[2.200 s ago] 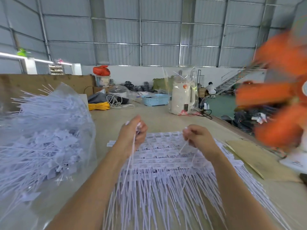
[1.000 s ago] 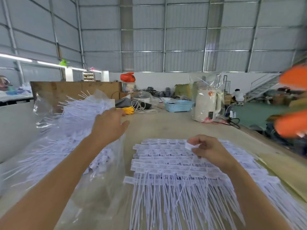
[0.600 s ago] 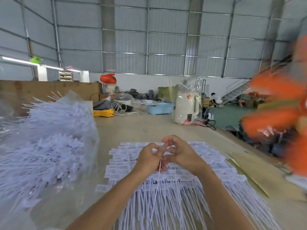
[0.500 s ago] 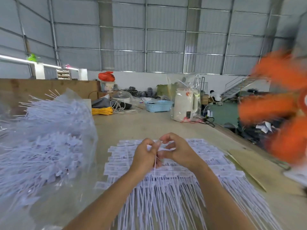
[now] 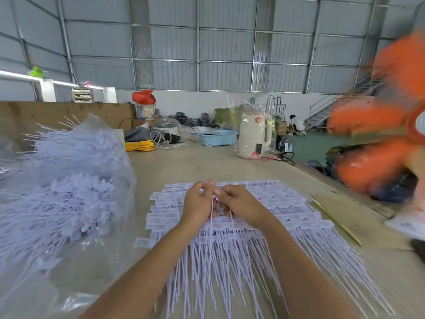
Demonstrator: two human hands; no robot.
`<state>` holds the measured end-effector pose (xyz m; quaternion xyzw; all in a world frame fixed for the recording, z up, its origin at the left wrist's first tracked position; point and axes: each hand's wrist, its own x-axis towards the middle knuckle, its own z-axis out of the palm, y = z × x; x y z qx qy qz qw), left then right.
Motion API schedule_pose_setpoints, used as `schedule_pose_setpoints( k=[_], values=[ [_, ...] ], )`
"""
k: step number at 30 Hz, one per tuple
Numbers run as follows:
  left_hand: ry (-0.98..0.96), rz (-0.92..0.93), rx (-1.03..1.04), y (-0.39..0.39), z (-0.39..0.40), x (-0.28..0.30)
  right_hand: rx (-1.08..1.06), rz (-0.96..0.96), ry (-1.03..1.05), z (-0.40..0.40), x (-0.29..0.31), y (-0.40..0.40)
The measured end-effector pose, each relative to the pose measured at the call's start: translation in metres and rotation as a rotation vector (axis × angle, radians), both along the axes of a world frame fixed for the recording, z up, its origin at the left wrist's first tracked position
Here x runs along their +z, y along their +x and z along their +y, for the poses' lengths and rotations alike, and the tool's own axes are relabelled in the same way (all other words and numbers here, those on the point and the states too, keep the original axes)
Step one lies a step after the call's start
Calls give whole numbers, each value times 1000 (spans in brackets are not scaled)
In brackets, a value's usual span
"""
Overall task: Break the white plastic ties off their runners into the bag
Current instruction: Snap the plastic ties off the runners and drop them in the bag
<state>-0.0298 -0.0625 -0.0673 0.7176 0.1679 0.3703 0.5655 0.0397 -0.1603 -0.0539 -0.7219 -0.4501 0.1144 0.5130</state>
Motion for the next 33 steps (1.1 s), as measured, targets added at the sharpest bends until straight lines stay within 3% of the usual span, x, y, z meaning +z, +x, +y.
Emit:
schedule_pose_setpoints(
  k=[3, 8, 11, 13, 15, 17, 19, 22, 26, 33],
  values=[
    [-23, -3, 28, -1, 1, 3, 39, -3, 50, -2, 2, -1],
    [-193, 38, -113, -7, -1, 17, 90, -36, 111, -4, 5, 1],
    [-251, 52, -166, -21, 15, 30, -110, -110, 102, -23, 8, 20],
    [-288, 15, -121, -31, 33, 35, -220, 176, 324, -41, 14, 35],
    [-358, -25, -96, -32, 42, 29, -143, 547, 636, -50, 24, 41],
    [-449, -22, -156, -26, 36, 20, -17, 658, 669, -42, 33, 31],
    [-508, -17, -230, -18, 23, 14, 15, 542, 489, -25, 30, 13],
    [-348, 41, -269, -8, 8, 12, -18, 293, 280, -1, 17, -10],
    [-212, 18, -262, -1, 0, 7, -44, 146, 276, 12, 10, -20],
    [-331, 36, -229, 3, 0, 8, -79, 7, 241, 13, 8, -22]
  ],
)
